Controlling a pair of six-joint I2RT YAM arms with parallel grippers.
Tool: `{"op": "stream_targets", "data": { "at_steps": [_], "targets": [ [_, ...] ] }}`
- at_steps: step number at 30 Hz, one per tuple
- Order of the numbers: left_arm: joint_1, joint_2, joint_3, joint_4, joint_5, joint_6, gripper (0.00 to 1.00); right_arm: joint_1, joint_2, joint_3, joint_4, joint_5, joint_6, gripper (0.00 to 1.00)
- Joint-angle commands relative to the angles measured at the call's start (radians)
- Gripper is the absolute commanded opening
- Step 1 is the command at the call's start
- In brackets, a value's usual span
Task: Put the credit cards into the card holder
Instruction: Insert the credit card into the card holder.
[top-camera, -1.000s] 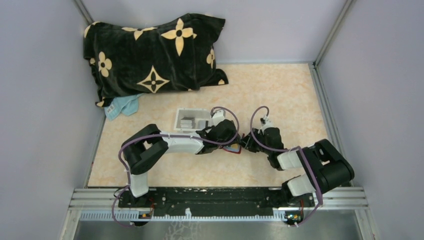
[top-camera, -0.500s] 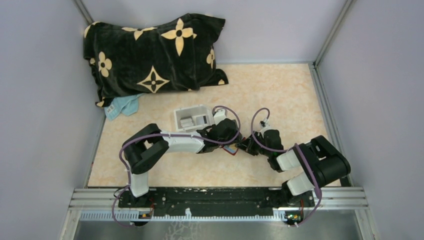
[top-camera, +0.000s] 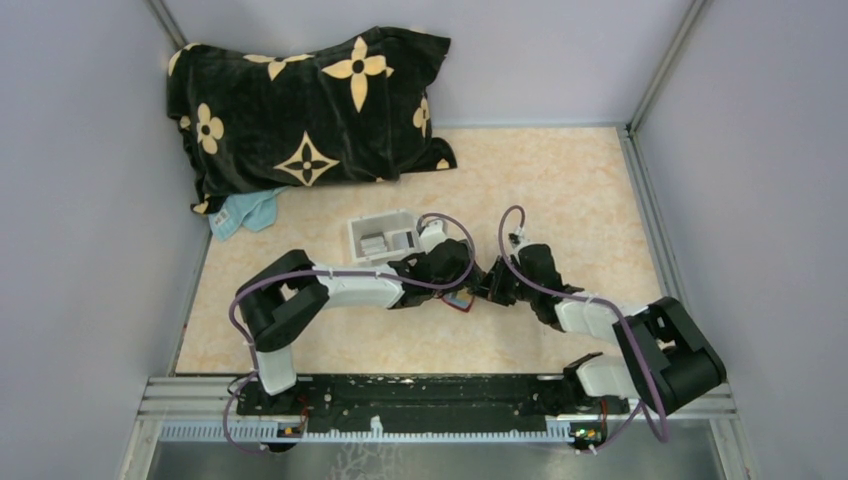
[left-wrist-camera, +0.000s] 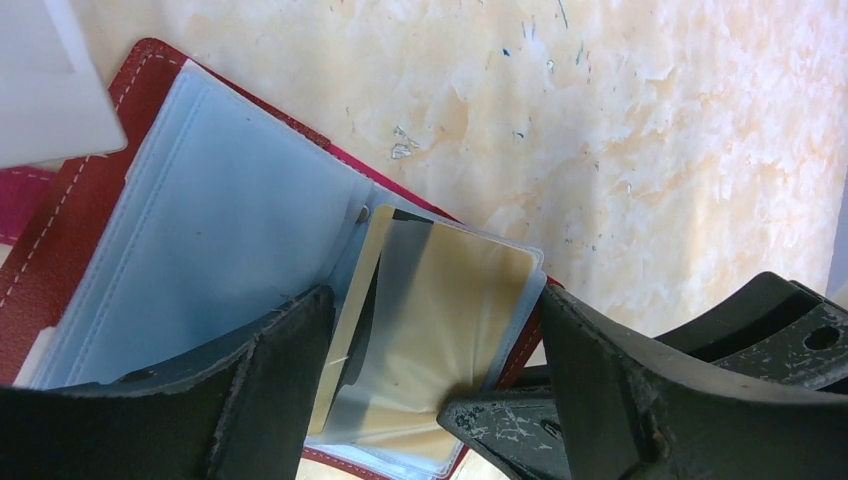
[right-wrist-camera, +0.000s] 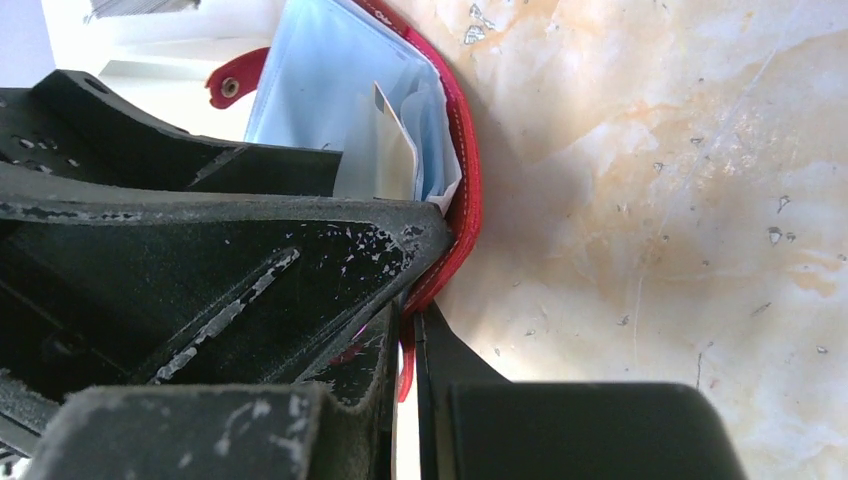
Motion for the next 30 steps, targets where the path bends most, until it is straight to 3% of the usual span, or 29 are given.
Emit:
{"op": "stream_targets", "data": {
  "at_steps": [1, 15, 23, 30],
  "targets": [
    [-0.003, 0.051, -0.087, -0.296, -0.018, 0.02, 0.85, 0.011, -0.032, 0.09, -0.198, -0.053, -0.089, 0.0],
    [-0.005, -0.105, -0.269, -0.209, -0.08, -0.026, 0.84, -0.057, 0.019, 0.182, -0.404, -0.061, -0.212, 0.0],
    [-0.023, -0.22, -0.385, -0.129, -0.139, -0.052, 0.85, -0.085, 0.09, 0.203, -0.408, -0.079, -0.242, 0.0],
    [-0.038, -0.208, -0.413, -0.152, -0.16, -0.077, 0.84, -0.093, 0.132, 0.231, -0.411, -0.081, -0.255, 0.03]
  ]
}}
